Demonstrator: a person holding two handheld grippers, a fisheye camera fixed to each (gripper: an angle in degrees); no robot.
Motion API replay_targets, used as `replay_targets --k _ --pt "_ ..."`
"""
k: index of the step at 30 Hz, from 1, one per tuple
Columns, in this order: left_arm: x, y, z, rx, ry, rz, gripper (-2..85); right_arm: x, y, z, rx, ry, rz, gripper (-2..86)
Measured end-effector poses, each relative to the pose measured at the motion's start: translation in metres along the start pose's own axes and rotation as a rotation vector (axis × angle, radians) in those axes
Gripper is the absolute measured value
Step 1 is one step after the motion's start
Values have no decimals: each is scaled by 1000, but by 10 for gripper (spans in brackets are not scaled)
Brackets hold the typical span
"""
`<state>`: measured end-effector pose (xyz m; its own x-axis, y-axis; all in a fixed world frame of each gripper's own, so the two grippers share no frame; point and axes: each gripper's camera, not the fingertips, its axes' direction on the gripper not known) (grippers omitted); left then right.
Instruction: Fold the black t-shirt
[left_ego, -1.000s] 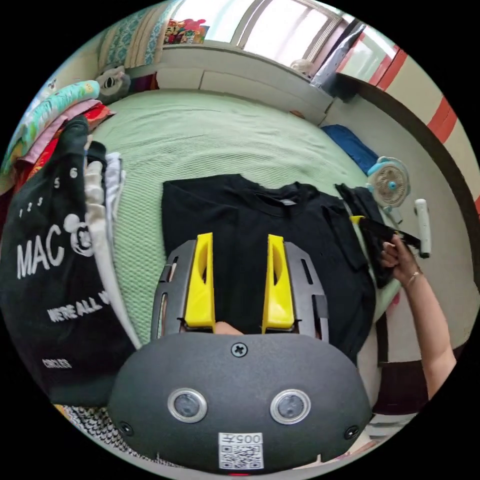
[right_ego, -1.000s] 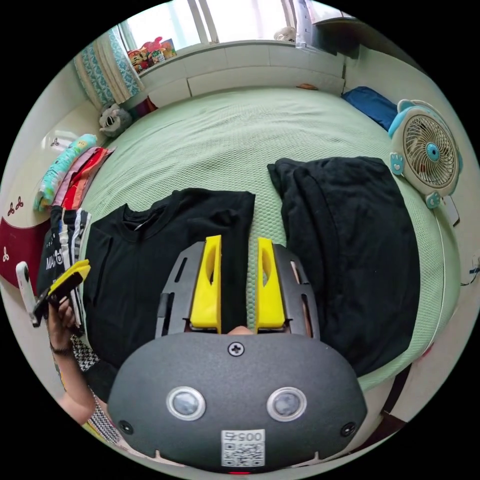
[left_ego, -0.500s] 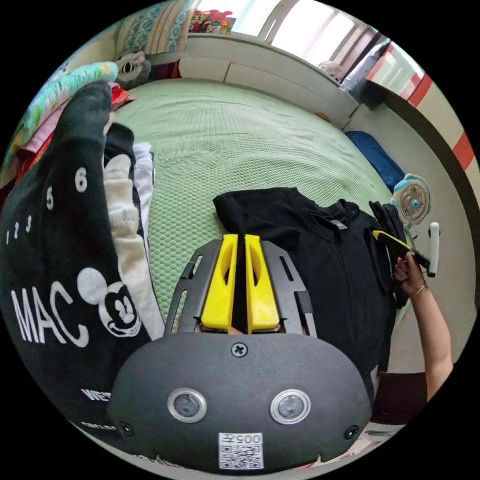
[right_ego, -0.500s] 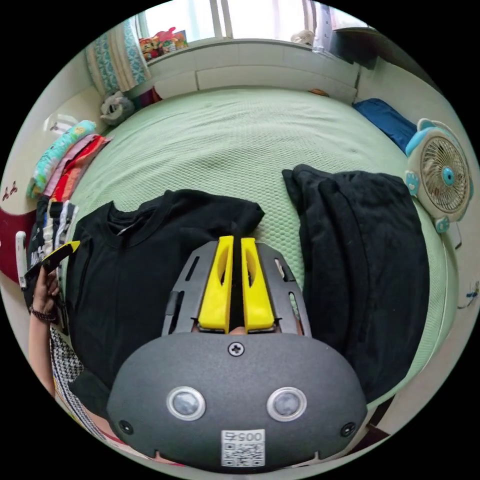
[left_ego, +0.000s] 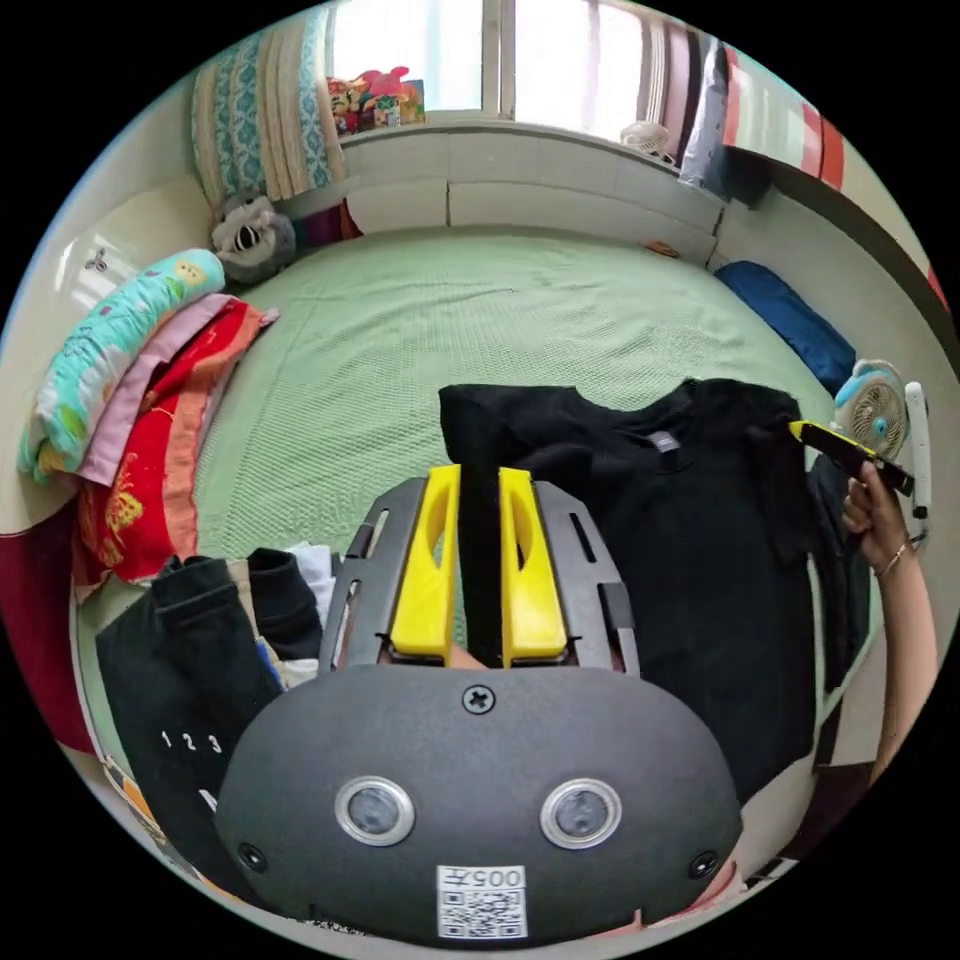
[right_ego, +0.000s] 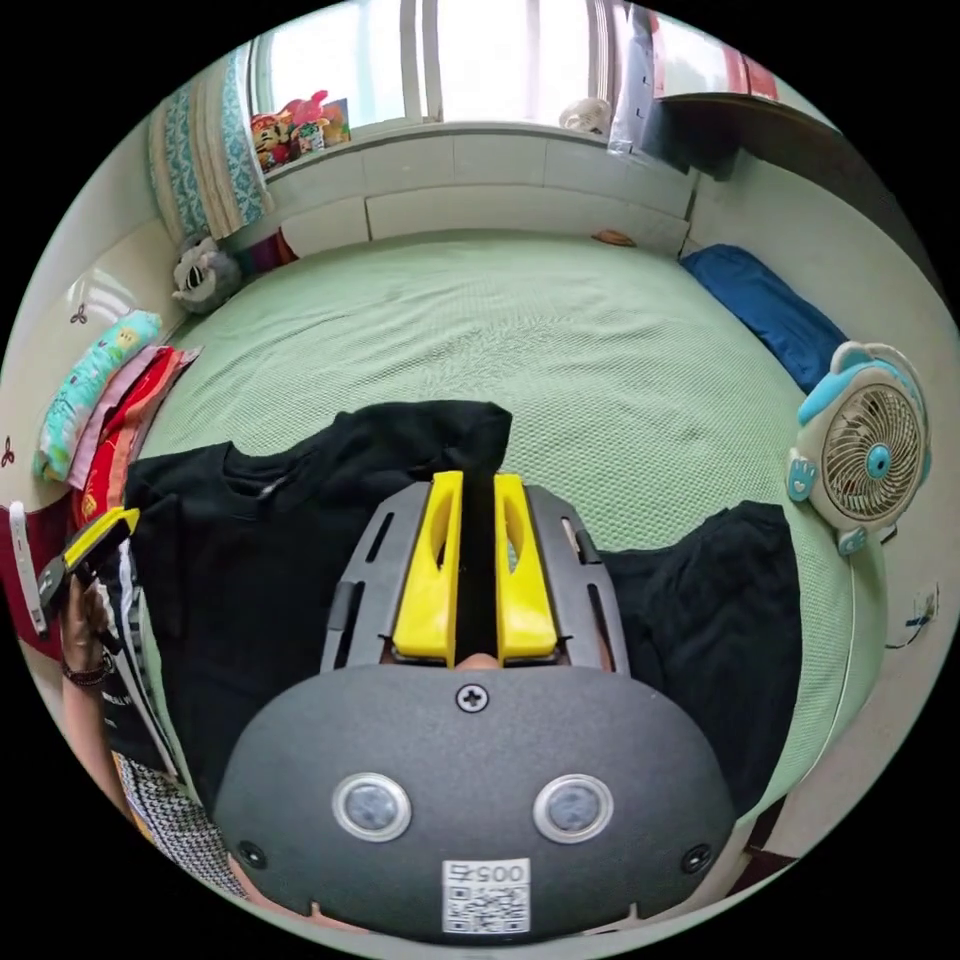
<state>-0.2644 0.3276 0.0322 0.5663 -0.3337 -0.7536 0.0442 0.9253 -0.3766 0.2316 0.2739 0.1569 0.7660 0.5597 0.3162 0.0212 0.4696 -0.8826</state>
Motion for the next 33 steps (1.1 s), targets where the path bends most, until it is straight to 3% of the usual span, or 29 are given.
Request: replay_targets --k 5,10,16,20,33 --pt "-3 74 -43 13 82 56 104 4 78 -25 -32 -127 -102 77" --pt "8 194 -111 -62 167 121 118 2 201 -87 -36 -14 -353 107" --pt "21 298 -158 -166 166 99 123 30 314 -150 -89 -94 -268 110" --pt "20 336 -180 -160 159 26 124 37 367 -161 -114 -12 -212 112" --pt "-3 411 -226 -245 39 -95 142 59 443 -172 -202 -25 -24 104"
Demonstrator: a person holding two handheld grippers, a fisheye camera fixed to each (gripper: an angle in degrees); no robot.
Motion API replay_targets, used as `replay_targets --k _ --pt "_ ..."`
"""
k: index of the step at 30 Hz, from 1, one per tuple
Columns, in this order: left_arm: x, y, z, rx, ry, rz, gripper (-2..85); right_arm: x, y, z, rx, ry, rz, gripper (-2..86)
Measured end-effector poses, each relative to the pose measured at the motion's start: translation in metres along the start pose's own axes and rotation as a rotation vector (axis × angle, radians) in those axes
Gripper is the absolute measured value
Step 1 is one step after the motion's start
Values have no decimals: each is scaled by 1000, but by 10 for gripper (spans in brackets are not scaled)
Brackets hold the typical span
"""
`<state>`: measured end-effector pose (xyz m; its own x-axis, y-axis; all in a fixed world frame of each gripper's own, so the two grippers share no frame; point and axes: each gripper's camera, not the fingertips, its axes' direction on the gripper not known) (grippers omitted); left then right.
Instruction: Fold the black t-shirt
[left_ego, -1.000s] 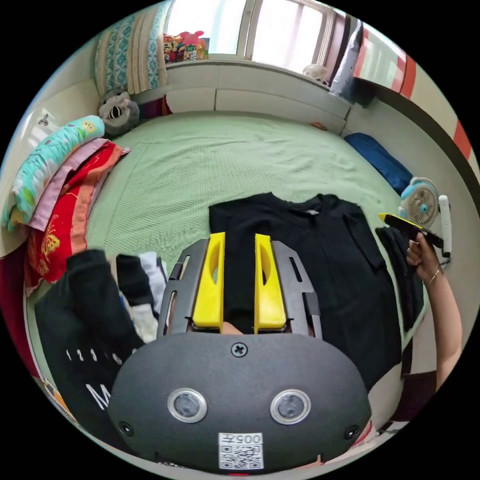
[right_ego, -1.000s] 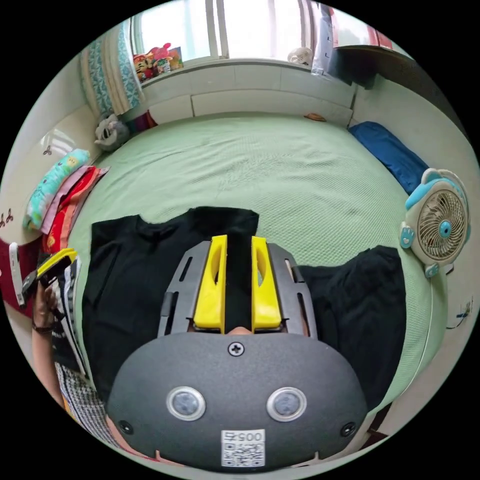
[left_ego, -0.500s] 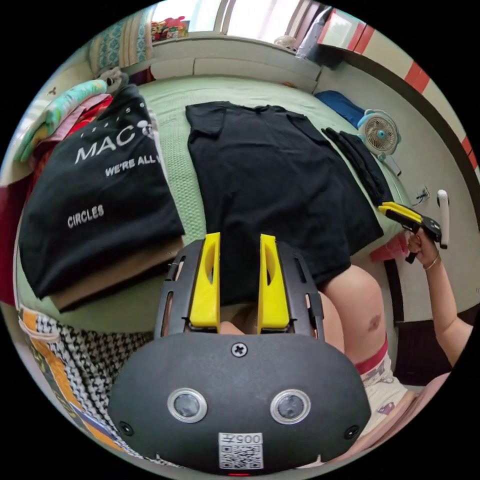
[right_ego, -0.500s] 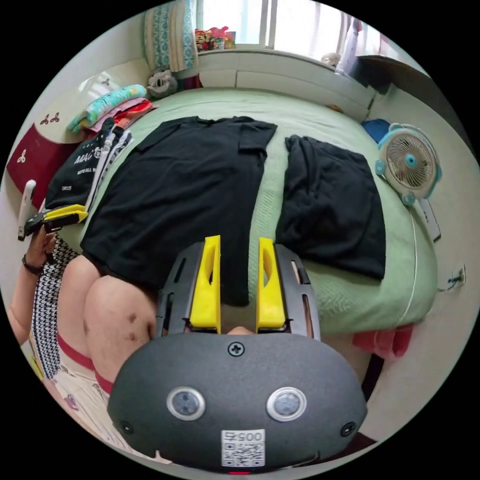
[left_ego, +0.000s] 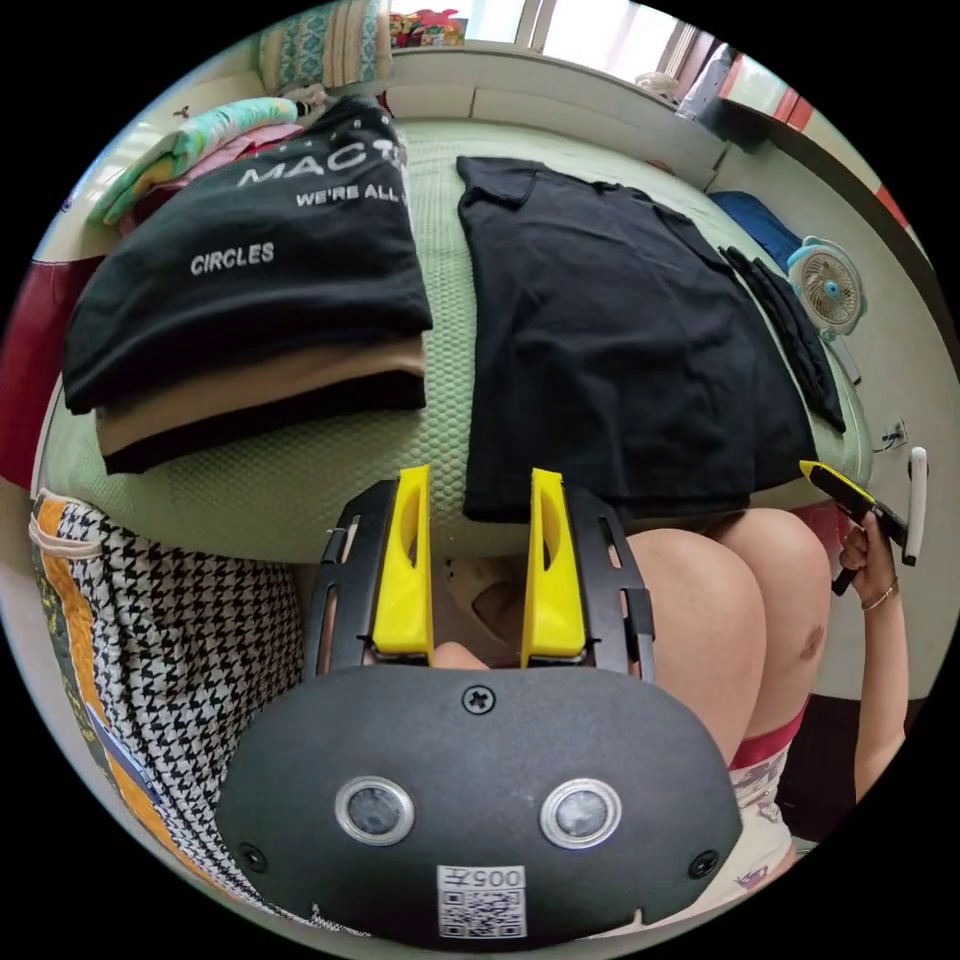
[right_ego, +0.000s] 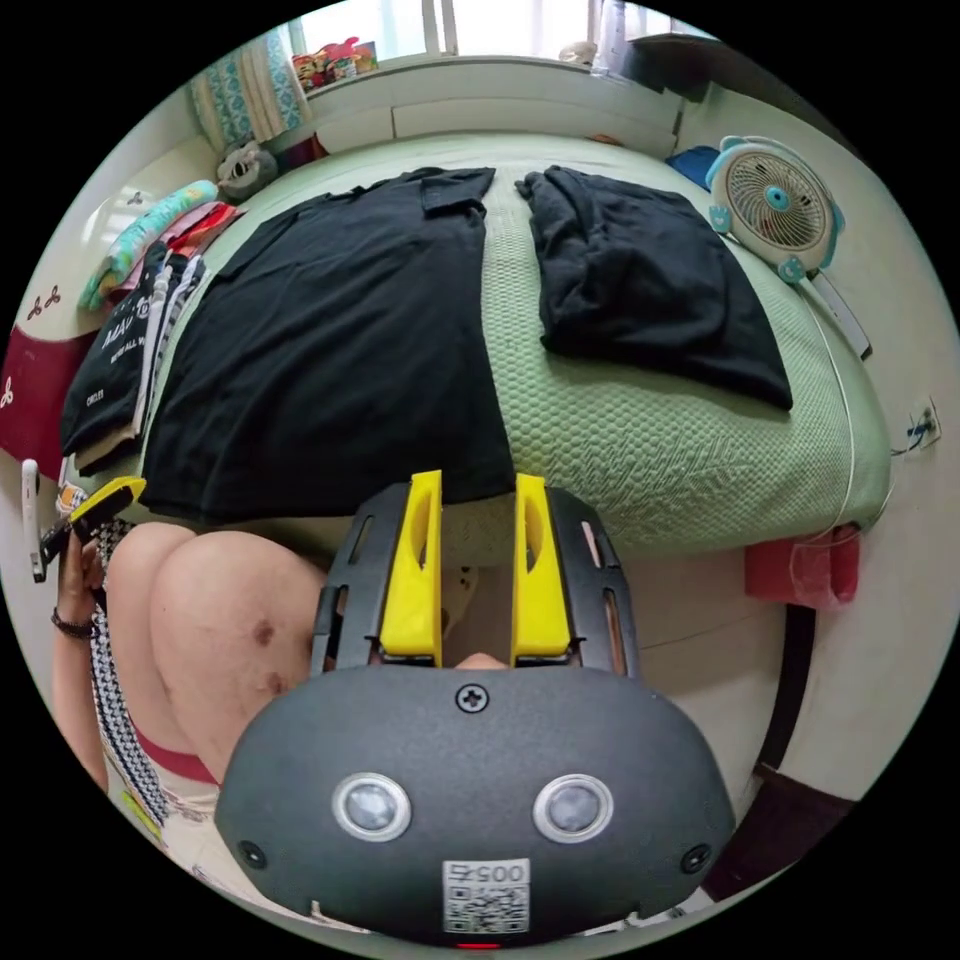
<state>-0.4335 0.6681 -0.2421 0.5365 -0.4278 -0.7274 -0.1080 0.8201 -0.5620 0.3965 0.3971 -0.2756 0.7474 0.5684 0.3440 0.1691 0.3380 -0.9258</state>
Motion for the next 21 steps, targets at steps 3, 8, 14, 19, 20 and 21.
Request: replay_targets --k 3,8,14,19,20,21 --pt "-1 14 -6 14 -22 -3 140 4 13 -7 1 -15 52 85" --pt "6 31 -27 -14 -89 3 111 0 36 -16 -17 -8 6 20" --pt "-2 50 -67 6 -29 3 35 12 57 -42 7 -2 7 -12" --pt "-12 74 -133 123 20 -13 23 29 75 -94 102 -62 3 -13" --pt "-12 77 -141 136 26 -11 22 32 78 -107 123 -71 2 -13" --pt "-12 82 -157 156 35 -8 22 33 80 -114 133 -74 4 -13"
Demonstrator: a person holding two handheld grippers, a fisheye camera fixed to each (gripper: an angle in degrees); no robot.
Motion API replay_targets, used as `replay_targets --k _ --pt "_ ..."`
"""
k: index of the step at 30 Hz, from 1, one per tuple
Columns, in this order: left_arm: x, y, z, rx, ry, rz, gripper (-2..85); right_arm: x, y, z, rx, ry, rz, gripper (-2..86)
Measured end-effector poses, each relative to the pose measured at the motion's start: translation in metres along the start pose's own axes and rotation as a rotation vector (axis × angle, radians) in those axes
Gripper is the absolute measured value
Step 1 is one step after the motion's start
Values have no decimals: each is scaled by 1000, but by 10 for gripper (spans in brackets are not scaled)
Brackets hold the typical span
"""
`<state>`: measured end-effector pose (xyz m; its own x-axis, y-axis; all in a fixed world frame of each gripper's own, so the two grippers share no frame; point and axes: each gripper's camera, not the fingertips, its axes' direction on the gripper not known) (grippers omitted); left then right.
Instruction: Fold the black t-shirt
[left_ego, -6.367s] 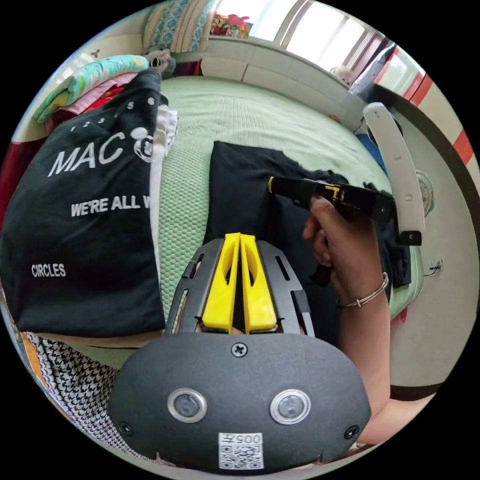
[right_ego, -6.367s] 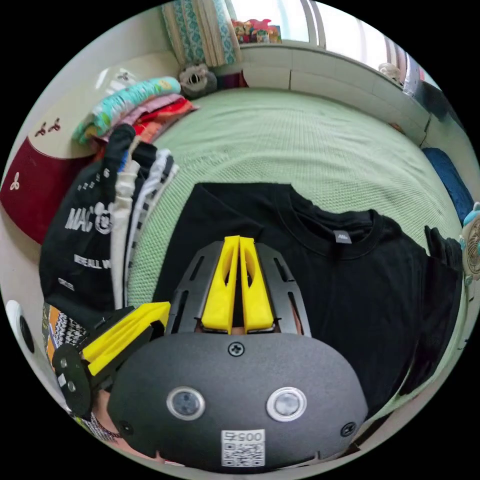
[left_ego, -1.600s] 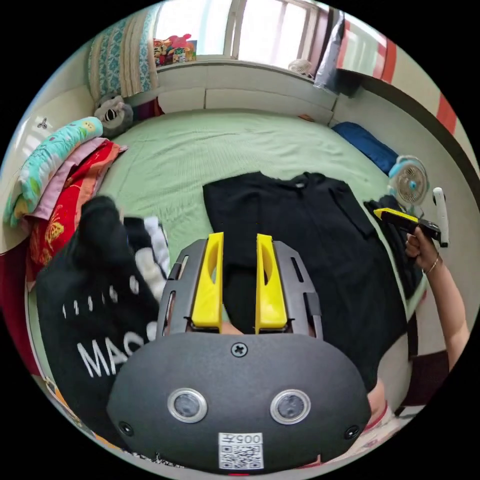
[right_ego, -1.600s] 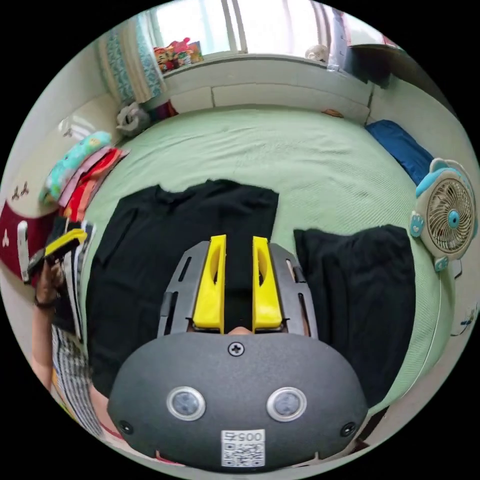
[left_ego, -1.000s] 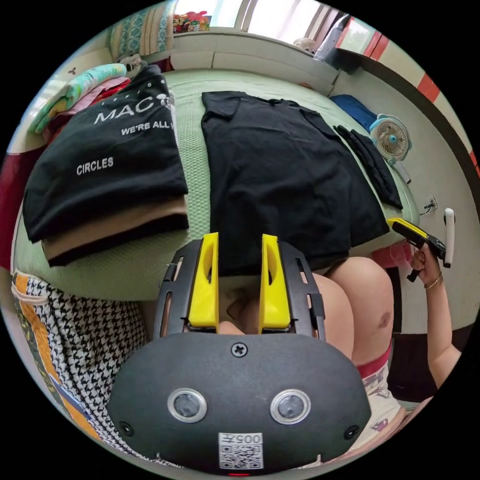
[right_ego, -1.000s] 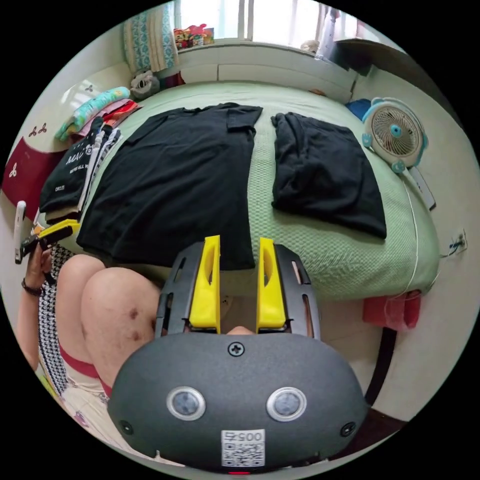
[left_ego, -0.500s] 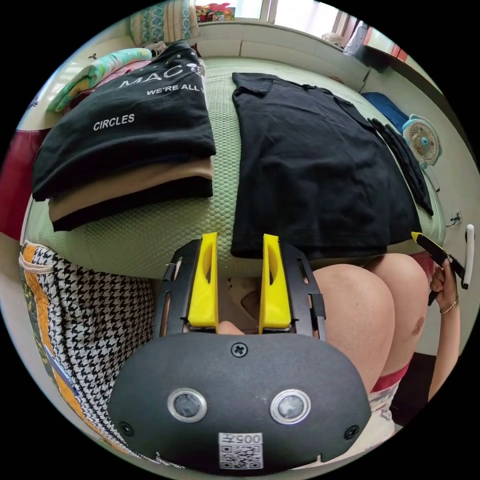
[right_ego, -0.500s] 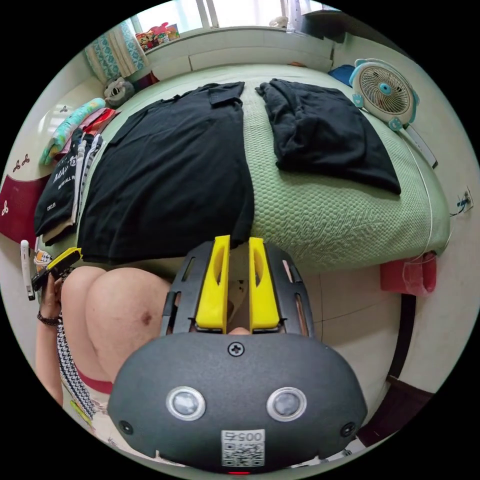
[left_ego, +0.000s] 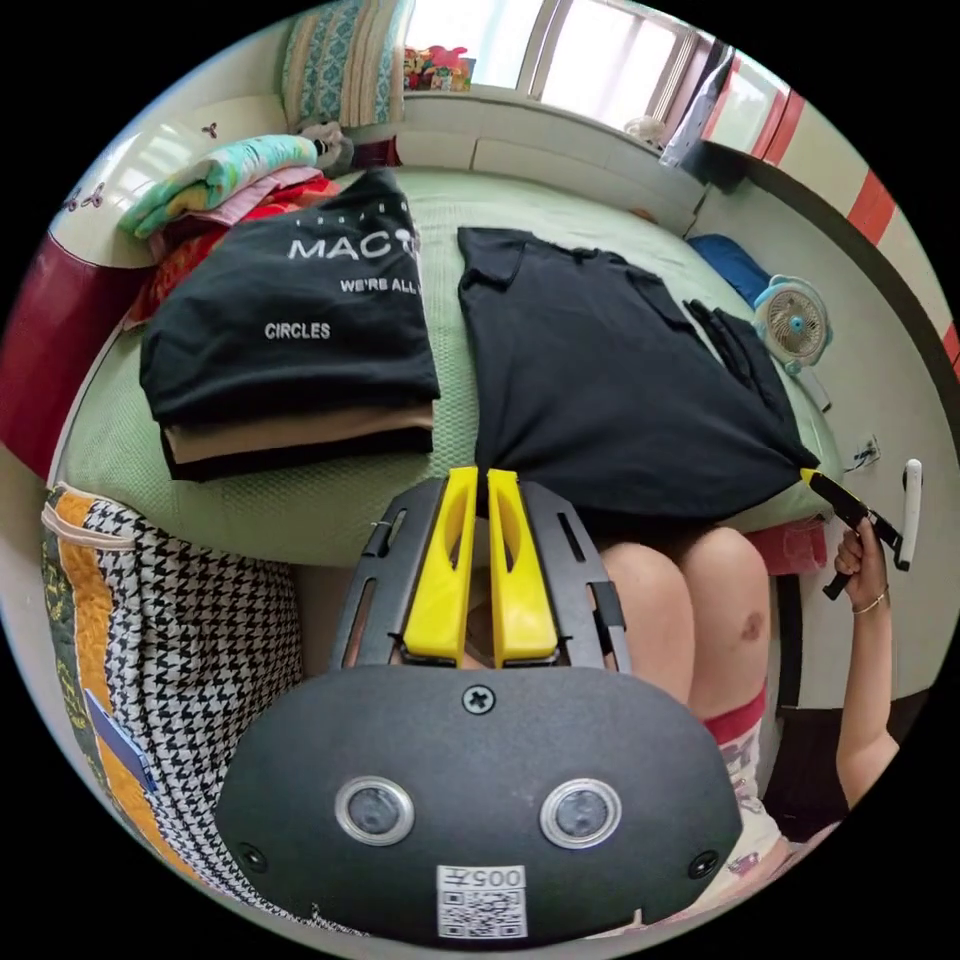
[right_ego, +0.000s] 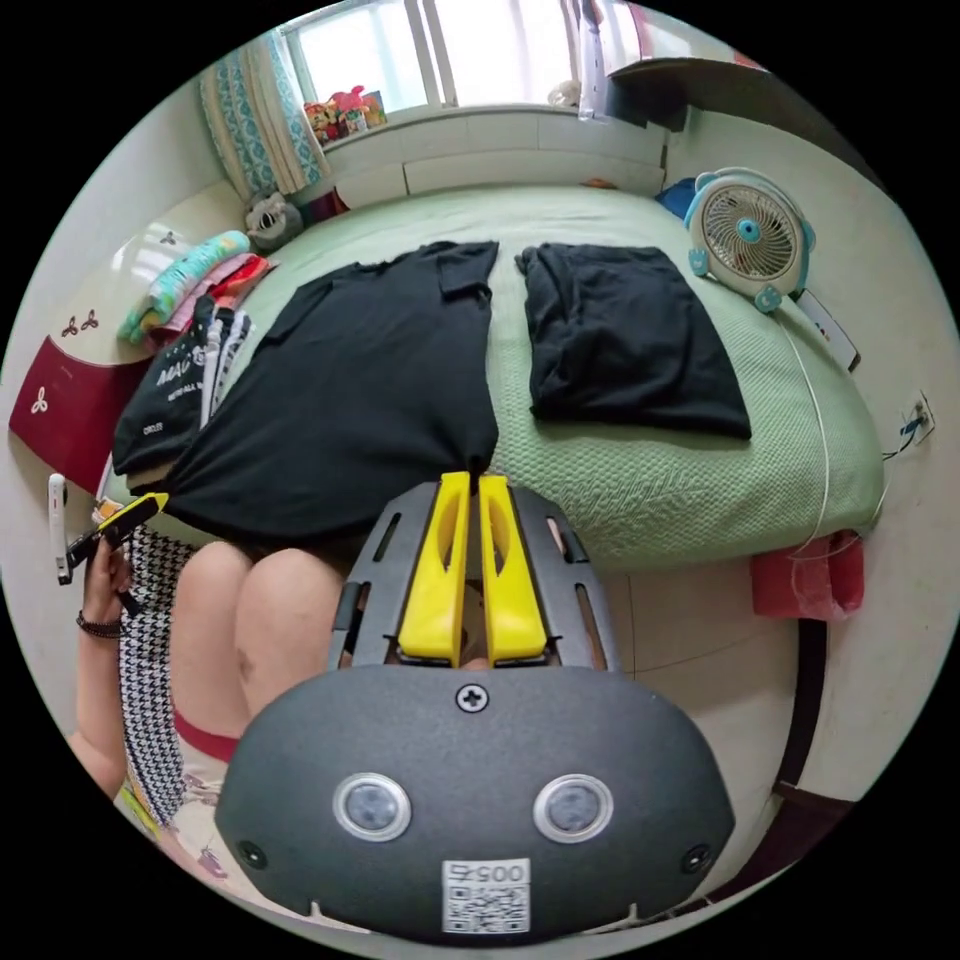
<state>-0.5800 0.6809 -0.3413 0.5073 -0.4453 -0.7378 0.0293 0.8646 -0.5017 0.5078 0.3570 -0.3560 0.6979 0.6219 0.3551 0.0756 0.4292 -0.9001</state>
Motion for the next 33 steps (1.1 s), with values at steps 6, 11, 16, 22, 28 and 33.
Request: replay_targets --k 6,11,16,22,28,33 --pt "7 28 -72 49 36 42 21 1 22 -63 56 5 -2 -14" --pt "9 65 -123 13 85 80 20 4 73 -114 15 -10 1 -14" --pt "8 97 -156 -49 85 89 29 8 114 -143 -35 -15 23 -14" --pt "12 81 -152 -56 54 74 32 1 107 -141 -48 40 27 -15" --pt "11 55 -138 -48 79 47 33 -2 82 -136 -21 48 48 -15" --pt "12 19 -118 -45 92 55 33 -1 54 -124 -15 25 65 -15"
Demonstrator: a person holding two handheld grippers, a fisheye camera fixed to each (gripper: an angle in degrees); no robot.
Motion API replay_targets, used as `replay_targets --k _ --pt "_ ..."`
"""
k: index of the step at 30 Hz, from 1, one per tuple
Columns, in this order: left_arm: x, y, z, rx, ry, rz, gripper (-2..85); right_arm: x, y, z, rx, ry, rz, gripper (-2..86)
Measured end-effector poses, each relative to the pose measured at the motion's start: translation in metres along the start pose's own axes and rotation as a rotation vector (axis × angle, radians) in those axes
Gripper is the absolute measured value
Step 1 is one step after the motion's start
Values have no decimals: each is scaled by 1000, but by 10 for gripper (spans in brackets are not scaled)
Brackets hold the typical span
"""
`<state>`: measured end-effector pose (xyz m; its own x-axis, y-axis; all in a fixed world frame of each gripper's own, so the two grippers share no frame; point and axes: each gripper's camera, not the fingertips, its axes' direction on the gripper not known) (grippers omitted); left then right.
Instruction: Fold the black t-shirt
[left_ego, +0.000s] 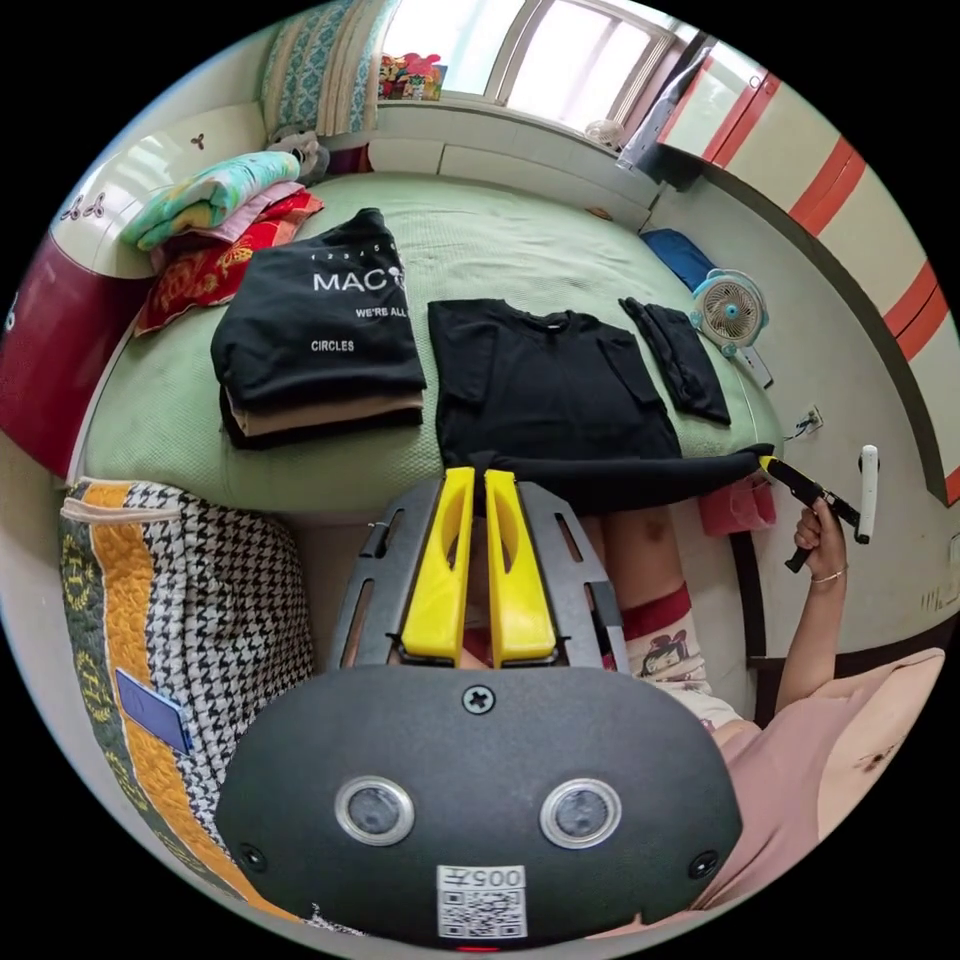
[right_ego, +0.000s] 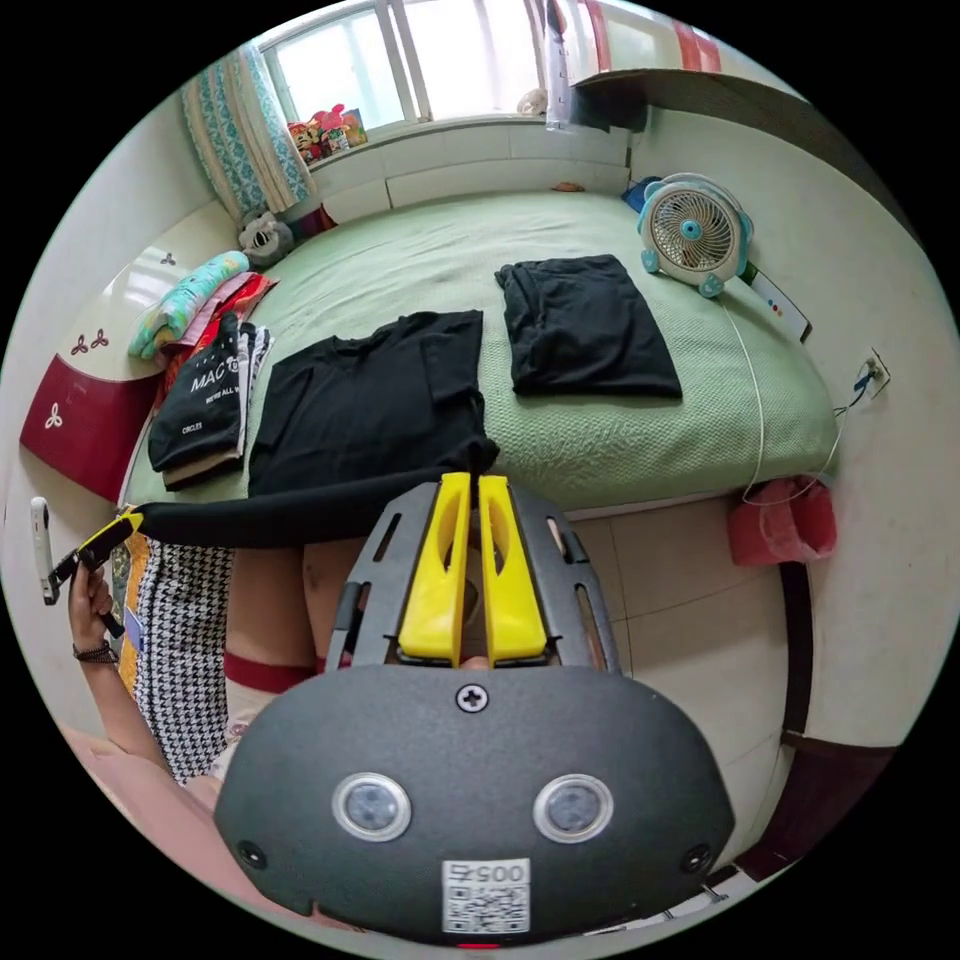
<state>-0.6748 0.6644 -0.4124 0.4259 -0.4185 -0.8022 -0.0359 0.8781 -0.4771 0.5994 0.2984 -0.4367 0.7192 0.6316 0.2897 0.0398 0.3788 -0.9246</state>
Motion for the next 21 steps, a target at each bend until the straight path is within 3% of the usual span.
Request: replay_targets --k 6,13,16,21 --pt "-3 -103 43 2 -23 59 35 -19 -84 22 57 39 -72 -15" --pt "-20 -259 159 -59 -44 -30 83 -41 -256 131 -39 -34 -34 13" --pt "-23 -272 190 -42 -7 -80 99 -39 -280 167 -99 -56 37 46" --pt "3 -230 228 -108 34 47 113 -52 -236 176 -104 -5 -158 83"
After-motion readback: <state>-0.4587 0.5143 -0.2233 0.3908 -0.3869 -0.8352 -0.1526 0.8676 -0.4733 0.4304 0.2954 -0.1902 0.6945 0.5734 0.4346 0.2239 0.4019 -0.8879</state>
